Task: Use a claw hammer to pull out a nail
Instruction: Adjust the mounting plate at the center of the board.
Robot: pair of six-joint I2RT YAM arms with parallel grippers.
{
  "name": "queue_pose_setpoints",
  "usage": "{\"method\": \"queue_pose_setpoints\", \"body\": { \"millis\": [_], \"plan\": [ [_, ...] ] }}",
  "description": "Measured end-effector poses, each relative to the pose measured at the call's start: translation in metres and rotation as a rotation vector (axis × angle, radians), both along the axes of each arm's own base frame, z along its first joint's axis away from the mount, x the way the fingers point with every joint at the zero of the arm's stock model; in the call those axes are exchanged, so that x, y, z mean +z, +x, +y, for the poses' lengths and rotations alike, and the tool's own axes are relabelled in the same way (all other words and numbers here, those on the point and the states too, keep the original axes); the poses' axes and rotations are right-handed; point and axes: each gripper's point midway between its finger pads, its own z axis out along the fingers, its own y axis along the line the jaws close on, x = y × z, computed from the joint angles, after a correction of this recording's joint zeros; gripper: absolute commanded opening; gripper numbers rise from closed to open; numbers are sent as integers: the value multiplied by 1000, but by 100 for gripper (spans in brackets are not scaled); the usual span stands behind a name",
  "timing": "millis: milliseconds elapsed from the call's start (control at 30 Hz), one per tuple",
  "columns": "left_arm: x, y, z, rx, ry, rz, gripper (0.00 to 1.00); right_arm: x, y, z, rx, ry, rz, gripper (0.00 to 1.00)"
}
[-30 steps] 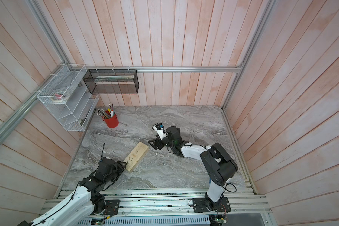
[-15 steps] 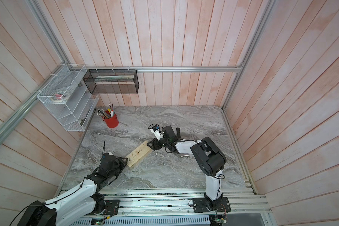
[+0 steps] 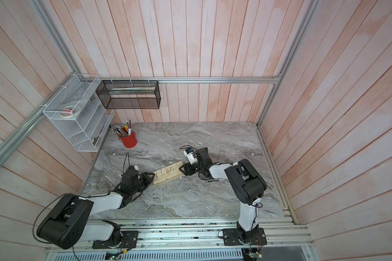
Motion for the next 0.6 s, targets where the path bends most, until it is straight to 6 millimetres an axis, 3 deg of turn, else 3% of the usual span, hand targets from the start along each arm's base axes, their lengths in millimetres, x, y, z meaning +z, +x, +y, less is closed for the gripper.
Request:
{"method": "queue_pose_setpoints", "body": {
  "millis": [233,600],
  "plan": [
    [7,33,-17,-61,-1,-48,40,-1,1,-10,-57,3,15,59],
    [11,55,-33,-129,-13,-90,40,0,6,-31,-181,4,25,56]
  ]
}}
